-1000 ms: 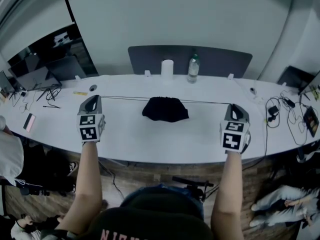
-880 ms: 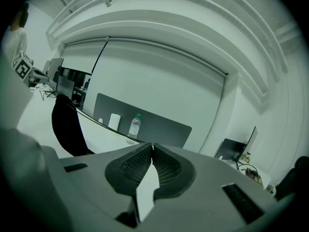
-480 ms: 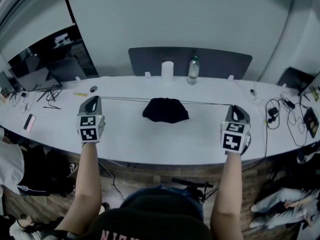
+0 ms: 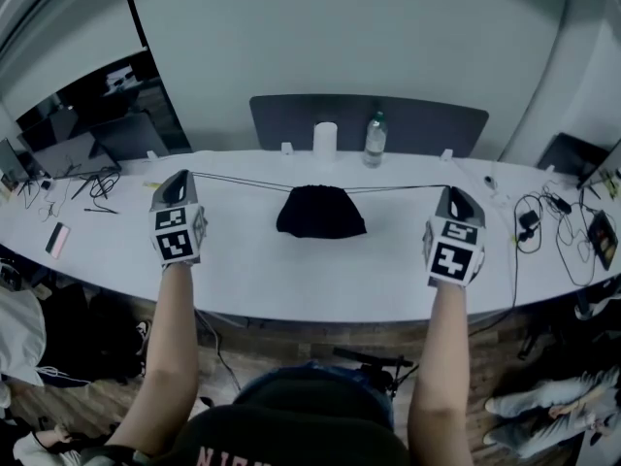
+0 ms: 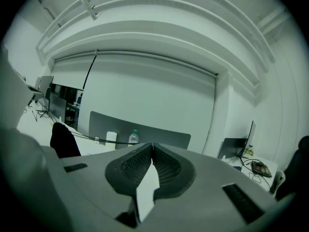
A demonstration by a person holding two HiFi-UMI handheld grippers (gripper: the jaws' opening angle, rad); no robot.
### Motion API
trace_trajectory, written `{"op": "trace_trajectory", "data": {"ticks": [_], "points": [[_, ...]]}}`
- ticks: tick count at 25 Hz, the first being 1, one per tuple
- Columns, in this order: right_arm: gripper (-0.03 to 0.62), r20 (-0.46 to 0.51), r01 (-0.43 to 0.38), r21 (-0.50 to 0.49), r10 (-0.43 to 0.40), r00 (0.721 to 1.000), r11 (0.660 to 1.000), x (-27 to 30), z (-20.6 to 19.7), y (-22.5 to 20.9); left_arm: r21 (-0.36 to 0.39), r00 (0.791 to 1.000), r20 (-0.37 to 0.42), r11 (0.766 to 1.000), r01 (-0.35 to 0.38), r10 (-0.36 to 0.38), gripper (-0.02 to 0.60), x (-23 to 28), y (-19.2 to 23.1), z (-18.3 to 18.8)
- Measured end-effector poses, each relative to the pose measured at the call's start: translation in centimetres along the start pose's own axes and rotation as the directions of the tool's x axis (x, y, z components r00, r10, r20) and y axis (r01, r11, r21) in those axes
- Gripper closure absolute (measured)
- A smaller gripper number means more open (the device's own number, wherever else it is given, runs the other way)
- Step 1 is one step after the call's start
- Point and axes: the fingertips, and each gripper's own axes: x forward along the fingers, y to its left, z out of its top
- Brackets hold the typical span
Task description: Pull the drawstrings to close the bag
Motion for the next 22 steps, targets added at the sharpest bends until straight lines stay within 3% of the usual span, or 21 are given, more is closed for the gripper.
{"op": "trace_trajectory", "data": {"ticks": [12,22], "points": [[0.586,0.106,-0.083,0.003,0.083,0.991,0.997,-0.6,4.4,4.7,-0.009,0.989,0.135,0.998,0.068,-0.066,0.574,-0.3,-4.4,5.3],[0.588,0.246,-0.184,-0.067,0.195,0.949,0.981,-2.4,8.1,10.4,-0.028,0.958,0.259,0.991,0.132,-0.120,0.574,-1.9,-7.8,8.1]]}}
